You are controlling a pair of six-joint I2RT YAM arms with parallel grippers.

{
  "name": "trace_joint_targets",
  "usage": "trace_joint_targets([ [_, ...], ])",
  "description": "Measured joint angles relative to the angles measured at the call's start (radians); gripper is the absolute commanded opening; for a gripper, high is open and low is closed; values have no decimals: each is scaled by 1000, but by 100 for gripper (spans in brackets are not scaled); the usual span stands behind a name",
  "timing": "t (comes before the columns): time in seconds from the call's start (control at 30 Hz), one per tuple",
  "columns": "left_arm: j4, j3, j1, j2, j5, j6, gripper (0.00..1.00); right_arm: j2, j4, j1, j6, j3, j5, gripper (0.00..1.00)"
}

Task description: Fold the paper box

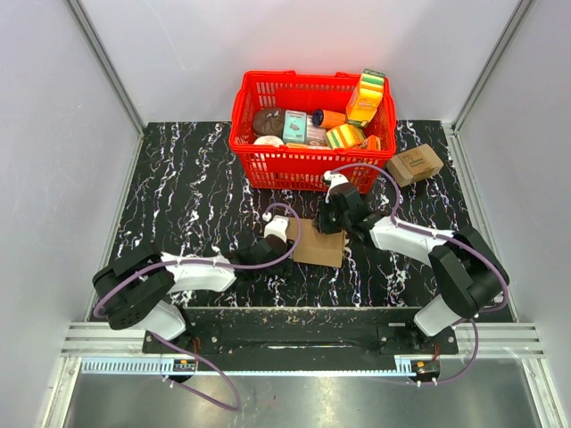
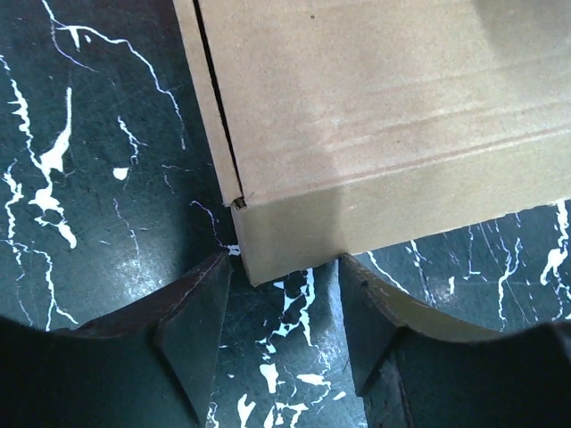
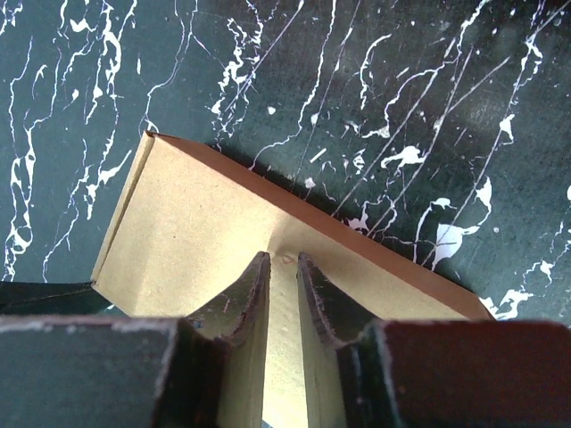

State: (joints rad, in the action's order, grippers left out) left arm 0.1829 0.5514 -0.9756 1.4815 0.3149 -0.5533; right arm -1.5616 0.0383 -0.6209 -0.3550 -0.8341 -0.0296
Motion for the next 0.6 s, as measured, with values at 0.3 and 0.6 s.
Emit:
trace_joint_targets([
  [0.3, -9, 30, 0, 38, 78, -24, 57, -21, 0, 0, 5, -19, -6, 23],
  [0.6, -11, 66, 0, 80, 130, -43, 57, -28, -8, 0, 15, -30, -10, 23],
])
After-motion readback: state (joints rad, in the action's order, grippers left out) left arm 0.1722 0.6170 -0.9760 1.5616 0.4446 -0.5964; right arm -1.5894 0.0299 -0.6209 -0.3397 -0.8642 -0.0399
